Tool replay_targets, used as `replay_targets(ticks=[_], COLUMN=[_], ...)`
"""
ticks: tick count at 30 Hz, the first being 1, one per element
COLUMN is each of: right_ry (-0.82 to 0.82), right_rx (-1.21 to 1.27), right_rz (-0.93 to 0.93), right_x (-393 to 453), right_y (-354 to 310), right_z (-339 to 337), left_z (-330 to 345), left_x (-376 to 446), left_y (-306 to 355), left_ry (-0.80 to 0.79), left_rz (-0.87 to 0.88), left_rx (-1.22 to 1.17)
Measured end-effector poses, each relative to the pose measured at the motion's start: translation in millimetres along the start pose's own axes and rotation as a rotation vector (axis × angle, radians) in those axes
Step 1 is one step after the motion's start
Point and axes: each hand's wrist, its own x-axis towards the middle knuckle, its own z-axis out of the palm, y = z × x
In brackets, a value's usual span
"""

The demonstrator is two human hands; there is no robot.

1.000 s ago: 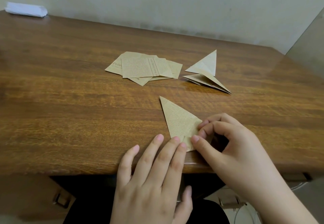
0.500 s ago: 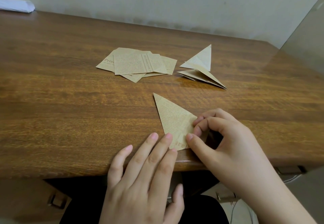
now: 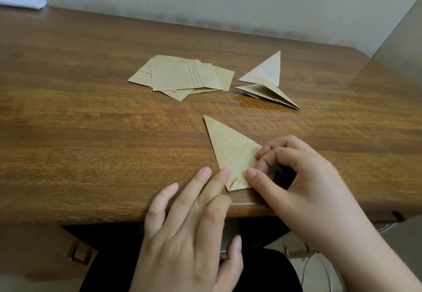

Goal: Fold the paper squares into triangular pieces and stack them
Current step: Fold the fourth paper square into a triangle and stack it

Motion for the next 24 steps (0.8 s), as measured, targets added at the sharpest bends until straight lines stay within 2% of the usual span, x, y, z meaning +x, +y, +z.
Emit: replay_targets(ticks=[9,24], right_ry=[0.028,0.015], right_rx=[-0.016,-0.006], right_rz=[-0.01,0.022], right_x=[1,1], right_y=[-1,-1], right_z=[1,1], left_z=[3,15], left_x=[-1,-2], left_y=[-1,1], left_ry=[-0.009,0.098], left_rz=[0.028,0.047], left_rx=[0.075,0.211])
